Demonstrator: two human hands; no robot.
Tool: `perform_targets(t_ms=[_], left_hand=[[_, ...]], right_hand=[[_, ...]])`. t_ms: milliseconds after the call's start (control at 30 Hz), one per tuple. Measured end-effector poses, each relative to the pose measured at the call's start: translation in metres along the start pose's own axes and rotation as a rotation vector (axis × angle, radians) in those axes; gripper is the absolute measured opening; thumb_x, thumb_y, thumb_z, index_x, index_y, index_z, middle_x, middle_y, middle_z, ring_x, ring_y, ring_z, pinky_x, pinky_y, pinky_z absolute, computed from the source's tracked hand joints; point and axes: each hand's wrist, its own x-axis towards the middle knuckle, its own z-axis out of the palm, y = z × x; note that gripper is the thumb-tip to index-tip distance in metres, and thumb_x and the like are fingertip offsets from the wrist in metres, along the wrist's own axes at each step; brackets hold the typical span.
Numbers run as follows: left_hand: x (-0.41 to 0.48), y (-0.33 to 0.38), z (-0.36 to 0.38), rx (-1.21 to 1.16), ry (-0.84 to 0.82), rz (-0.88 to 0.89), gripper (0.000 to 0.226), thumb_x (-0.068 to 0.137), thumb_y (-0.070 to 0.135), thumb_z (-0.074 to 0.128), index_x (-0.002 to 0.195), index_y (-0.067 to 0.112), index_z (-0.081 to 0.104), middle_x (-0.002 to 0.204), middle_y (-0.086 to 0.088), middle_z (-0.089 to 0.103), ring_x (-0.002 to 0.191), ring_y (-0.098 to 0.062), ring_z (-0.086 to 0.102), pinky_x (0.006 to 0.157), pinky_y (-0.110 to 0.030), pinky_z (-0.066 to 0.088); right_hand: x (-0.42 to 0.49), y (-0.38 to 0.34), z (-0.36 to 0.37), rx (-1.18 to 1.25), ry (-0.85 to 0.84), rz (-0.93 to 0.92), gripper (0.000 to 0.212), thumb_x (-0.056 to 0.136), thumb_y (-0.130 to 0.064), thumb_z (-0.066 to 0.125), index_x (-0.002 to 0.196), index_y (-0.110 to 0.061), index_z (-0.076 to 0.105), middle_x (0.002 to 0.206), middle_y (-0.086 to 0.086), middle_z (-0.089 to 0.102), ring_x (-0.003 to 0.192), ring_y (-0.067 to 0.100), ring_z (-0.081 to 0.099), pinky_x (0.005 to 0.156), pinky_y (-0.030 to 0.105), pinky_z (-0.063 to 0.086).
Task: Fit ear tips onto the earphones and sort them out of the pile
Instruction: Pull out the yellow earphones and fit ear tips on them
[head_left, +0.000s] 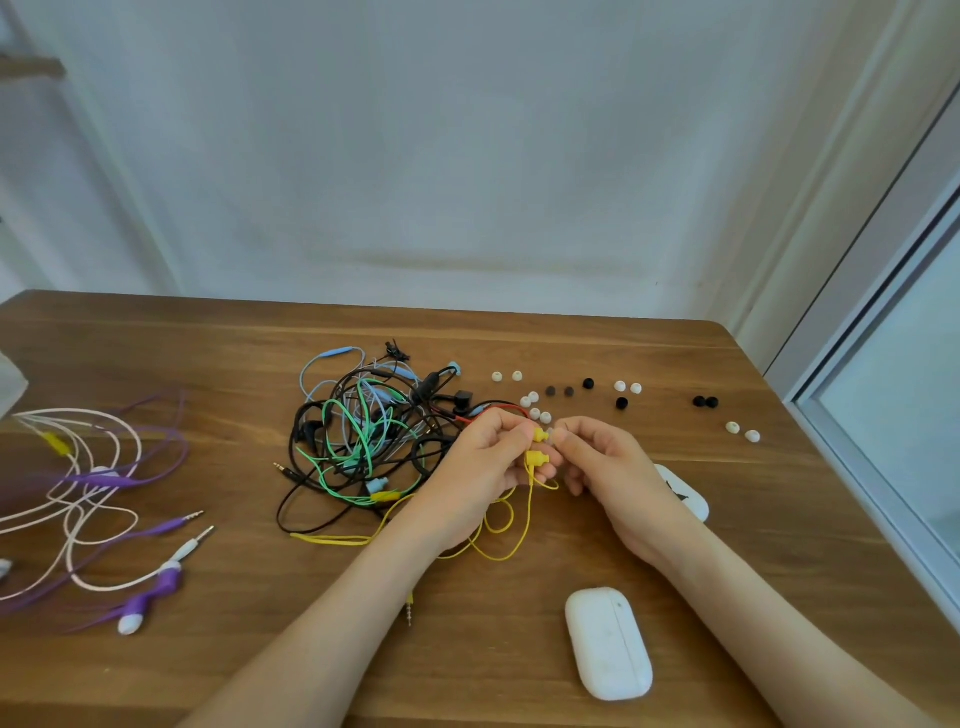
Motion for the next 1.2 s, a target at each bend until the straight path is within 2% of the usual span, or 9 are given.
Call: perform_targets(t_ms=[467, 700, 800, 867, 967, 1033, 1100, 1133, 1200], left_hand=[[0.001, -0.005, -0.002, 0.102, 0.003, 0.040, 0.010, 0.100, 0.008, 0.045, 0.094, 0.002, 0.050, 0.072, -0.007, 0.069, 0.065, -0.013, 0.063, 0.063, -0.022, 0.051], [0.002, -0.009, -0.003, 0.316, 0.067, 0.073, 0.009, 0.099, 0.014, 0.048, 0.096, 0.008, 0.054, 0.079, -0.006, 0.070, 0.072, -0.015, 0.065, 0.084, -0.043, 0.053], [0.001, -0.010, -0.004, 0.399, 0.093, 0.076, 0.011, 0.098, 0.021, 0.050, 0.096, 0.013, 0.055, 0.081, -0.004, 0.072, 0.078, -0.021, 0.066, 0.090, -0.052, 0.051], [0.002, -0.011, -0.005, 0.467, 0.108, 0.087, 0.012, 0.096, 0.028, 0.050, 0.094, 0.017, 0.055, 0.083, -0.003, 0.073, 0.084, -0.026, 0.067, 0.088, -0.057, 0.049], [0.002, -0.010, -0.003, 0.580, 0.132, 0.106, 0.013, 0.098, 0.030, 0.049, 0.094, 0.018, 0.053, 0.086, -0.003, 0.072, 0.084, -0.023, 0.067, 0.083, -0.050, 0.052], [0.002, -0.010, -0.003, 0.647, 0.136, 0.127, 0.013, 0.099, 0.028, 0.047, 0.097, 0.016, 0.053, 0.087, -0.001, 0.071, 0.080, -0.013, 0.066, 0.076, -0.035, 0.053], [0.000, -0.008, -0.002, 0.689, 0.132, 0.147, 0.013, 0.100, 0.026, 0.046, 0.099, 0.015, 0.052, 0.087, 0.000, 0.071, 0.074, -0.004, 0.063, 0.068, -0.022, 0.047], [0.000, -0.009, -0.002, 0.677, 0.131, 0.155, 0.012, 0.100, 0.026, 0.046, 0.099, 0.015, 0.052, 0.087, 0.001, 0.071, 0.075, -0.005, 0.063, 0.068, -0.023, 0.048], [0.000, -0.010, -0.001, 0.591, 0.129, 0.161, 0.010, 0.100, 0.024, 0.045, 0.099, 0.017, 0.052, 0.087, 0.001, 0.069, 0.081, -0.014, 0.065, 0.077, -0.035, 0.052]], right_hand=[[0.002, 0.005, -0.003, 0.026, -0.044, -0.035, 0.022, 0.099, -0.018, 0.049, 0.087, -0.012, 0.067, 0.073, 0.003, 0.060, 0.068, 0.020, 0.044, 0.062, 0.026, 0.038], [0.000, 0.002, -0.001, 0.016, -0.046, -0.045, 0.023, 0.099, -0.017, 0.049, 0.085, -0.011, 0.066, 0.076, 0.009, 0.061, 0.072, 0.024, 0.045, 0.063, 0.027, 0.038], [-0.003, 0.000, 0.001, 0.006, -0.021, -0.046, 0.022, 0.098, -0.015, 0.049, 0.085, -0.010, 0.065, 0.071, 0.003, 0.063, 0.068, 0.019, 0.046, 0.062, 0.026, 0.038], [-0.004, -0.001, 0.004, 0.000, 0.010, -0.045, 0.020, 0.098, -0.015, 0.049, 0.084, -0.012, 0.064, 0.067, -0.002, 0.064, 0.062, 0.011, 0.049, 0.061, 0.025, 0.039], [-0.005, 0.000, 0.008, -0.036, 0.071, -0.043, 0.018, 0.098, -0.016, 0.050, 0.088, -0.014, 0.064, 0.060, -0.010, 0.063, 0.055, 0.000, 0.050, 0.059, 0.020, 0.041], [-0.006, 0.002, 0.010, -0.048, 0.112, -0.057, 0.015, 0.098, -0.016, 0.051, 0.089, -0.013, 0.064, 0.059, -0.012, 0.062, 0.054, -0.003, 0.051, 0.057, 0.016, 0.041], [-0.006, 0.002, 0.012, -0.045, 0.143, -0.078, 0.013, 0.097, -0.015, 0.053, 0.090, -0.011, 0.063, 0.060, -0.012, 0.062, 0.054, -0.005, 0.053, 0.055, 0.012, 0.040], [-0.007, 0.002, 0.012, -0.046, 0.148, -0.084, 0.013, 0.097, -0.015, 0.053, 0.090, -0.011, 0.062, 0.061, -0.012, 0.063, 0.054, -0.005, 0.054, 0.055, 0.012, 0.040], [-0.007, 0.001, 0.013, -0.040, 0.148, -0.087, 0.013, 0.097, -0.016, 0.052, 0.092, -0.011, 0.062, 0.064, -0.008, 0.064, 0.055, -0.003, 0.054, 0.056, 0.015, 0.042]])
